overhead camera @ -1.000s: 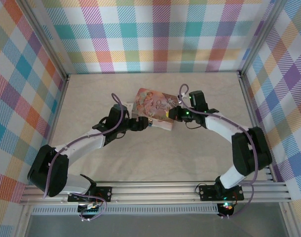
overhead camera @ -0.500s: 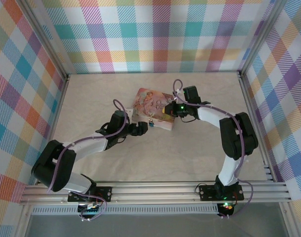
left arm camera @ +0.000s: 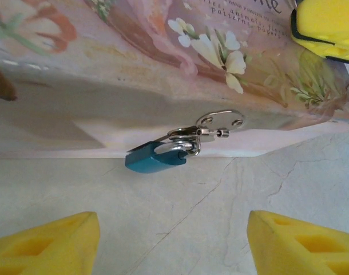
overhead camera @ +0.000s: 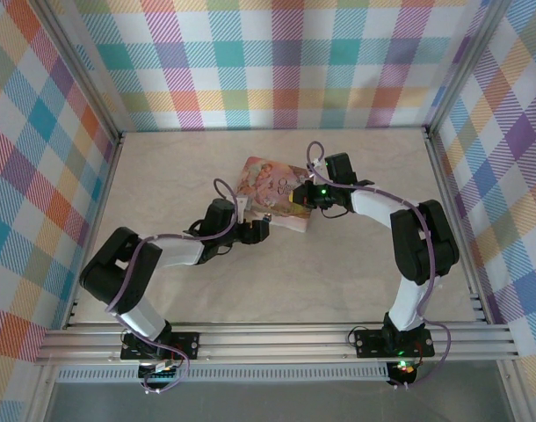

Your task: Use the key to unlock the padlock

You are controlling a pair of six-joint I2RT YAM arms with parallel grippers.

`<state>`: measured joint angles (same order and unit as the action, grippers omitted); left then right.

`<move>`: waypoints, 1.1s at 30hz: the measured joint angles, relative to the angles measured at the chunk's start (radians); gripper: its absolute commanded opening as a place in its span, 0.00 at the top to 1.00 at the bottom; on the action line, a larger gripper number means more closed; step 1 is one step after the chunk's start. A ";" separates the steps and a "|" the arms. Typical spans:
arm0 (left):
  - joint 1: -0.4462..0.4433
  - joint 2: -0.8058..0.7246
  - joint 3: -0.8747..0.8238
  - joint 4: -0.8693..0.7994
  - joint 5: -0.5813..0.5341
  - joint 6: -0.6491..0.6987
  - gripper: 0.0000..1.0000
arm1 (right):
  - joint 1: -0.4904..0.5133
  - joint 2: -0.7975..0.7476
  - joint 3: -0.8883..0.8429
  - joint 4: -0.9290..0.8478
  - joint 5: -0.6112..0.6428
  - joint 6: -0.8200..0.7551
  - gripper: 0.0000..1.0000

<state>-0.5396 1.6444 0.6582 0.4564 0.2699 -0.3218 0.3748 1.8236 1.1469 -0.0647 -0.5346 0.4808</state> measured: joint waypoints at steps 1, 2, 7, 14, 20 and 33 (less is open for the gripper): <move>0.000 0.015 0.001 0.016 0.002 0.000 0.33 | 0.000 0.000 0.000 0.000 0.001 0.000 1.00; 0.000 0.028 0.002 0.029 0.003 0.000 0.34 | 0.001 0.000 0.000 0.000 0.002 0.000 1.00; 0.000 0.086 0.019 0.075 0.002 -0.001 0.35 | 0.002 0.000 0.002 -0.005 0.007 -0.004 1.00; 0.000 0.151 0.063 0.106 0.002 -0.001 0.38 | 0.006 0.000 0.008 -0.018 0.018 -0.012 1.00; 0.000 0.195 0.095 0.123 0.007 -0.001 0.43 | 0.007 0.000 0.011 -0.019 0.024 -0.019 1.00; -0.002 0.237 0.127 0.126 0.000 -0.002 0.56 | 0.009 0.000 0.013 -0.019 0.036 -0.019 1.00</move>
<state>-0.5415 1.8812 0.7853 0.5827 0.2703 -0.3237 0.3840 1.8236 1.1599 -0.0834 -0.4984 0.4622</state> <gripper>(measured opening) 0.452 0.053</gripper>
